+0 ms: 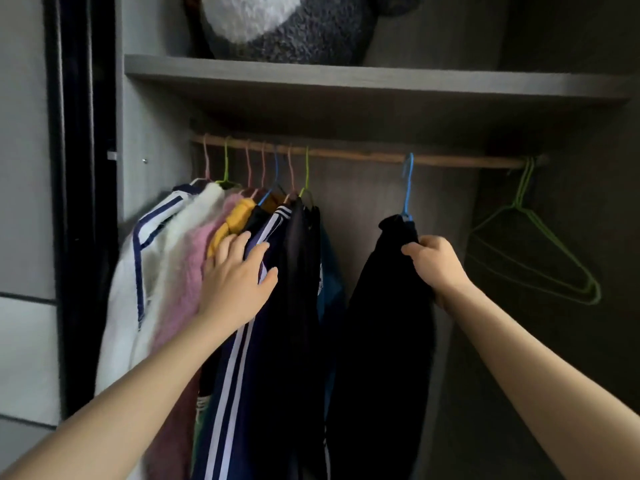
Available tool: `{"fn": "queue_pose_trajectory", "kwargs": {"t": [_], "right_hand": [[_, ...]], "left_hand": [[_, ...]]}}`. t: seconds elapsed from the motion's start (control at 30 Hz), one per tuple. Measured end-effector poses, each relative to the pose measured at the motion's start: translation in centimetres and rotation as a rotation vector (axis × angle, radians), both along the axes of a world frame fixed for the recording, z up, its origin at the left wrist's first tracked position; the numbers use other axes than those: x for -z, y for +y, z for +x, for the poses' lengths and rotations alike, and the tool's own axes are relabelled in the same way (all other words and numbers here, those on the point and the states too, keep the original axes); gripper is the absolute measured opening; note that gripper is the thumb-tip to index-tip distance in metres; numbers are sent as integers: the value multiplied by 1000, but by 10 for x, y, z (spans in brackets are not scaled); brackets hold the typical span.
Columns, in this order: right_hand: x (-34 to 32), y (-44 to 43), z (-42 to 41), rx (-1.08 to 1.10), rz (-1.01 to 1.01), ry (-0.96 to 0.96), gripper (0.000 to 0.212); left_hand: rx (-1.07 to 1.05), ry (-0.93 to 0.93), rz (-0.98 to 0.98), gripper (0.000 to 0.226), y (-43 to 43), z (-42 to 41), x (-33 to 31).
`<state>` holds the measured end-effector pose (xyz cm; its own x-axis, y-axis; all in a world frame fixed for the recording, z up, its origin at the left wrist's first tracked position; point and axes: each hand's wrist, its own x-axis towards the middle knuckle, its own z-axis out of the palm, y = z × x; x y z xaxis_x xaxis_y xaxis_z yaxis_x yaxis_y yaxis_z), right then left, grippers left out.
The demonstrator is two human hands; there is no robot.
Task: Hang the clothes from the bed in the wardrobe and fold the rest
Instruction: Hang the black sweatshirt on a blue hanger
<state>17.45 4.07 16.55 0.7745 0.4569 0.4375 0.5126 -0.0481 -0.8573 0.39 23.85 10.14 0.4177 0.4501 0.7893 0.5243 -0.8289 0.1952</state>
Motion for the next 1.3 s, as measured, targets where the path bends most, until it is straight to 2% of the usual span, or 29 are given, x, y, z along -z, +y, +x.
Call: {"fn": "queue_pose_trajectory", "kwargs": {"t": [0.2, 0.33, 0.43, 0.6, 0.73, 0.8, 1.0, 1.07, 1.17, 1.3], "right_hand": [[-52, 68, 3, 93, 80, -64, 24], [-69, 114, 10, 132, 32, -114, 28], [-74, 147, 16, 164, -36, -156, 29], [-61, 193, 24, 184, -180, -175, 29], [-45, 218, 24, 180, -378, -291, 32], [-41, 225, 24, 165, -387, -308, 32], [-34, 207, 24, 190, -339, -310, 52], [-30, 189, 32, 246, -345, -320, 59], [-25, 146, 56, 425, -464, -404, 48], [-16, 66, 91, 725, -662, -505, 30]], "left_hand": [[98, 7, -8, 50, 72, 39, -51], [177, 48, -21, 47, 106, 54, -65], [211, 83, -32, 46, 118, 57, -61], [245, 36, -10, 46, 127, 58, -55], [240, 13, 14, 46, 129, 60, -52], [241, -2, 17, 46, 129, 59, -52], [270, -17, -2, 49, 121, 52, -54], [298, -86, 96, 51, 106, 45, -56], [397, -271, 396, 38, 79, 47, -55], [538, -248, 530, 32, 47, 67, -50]]}}
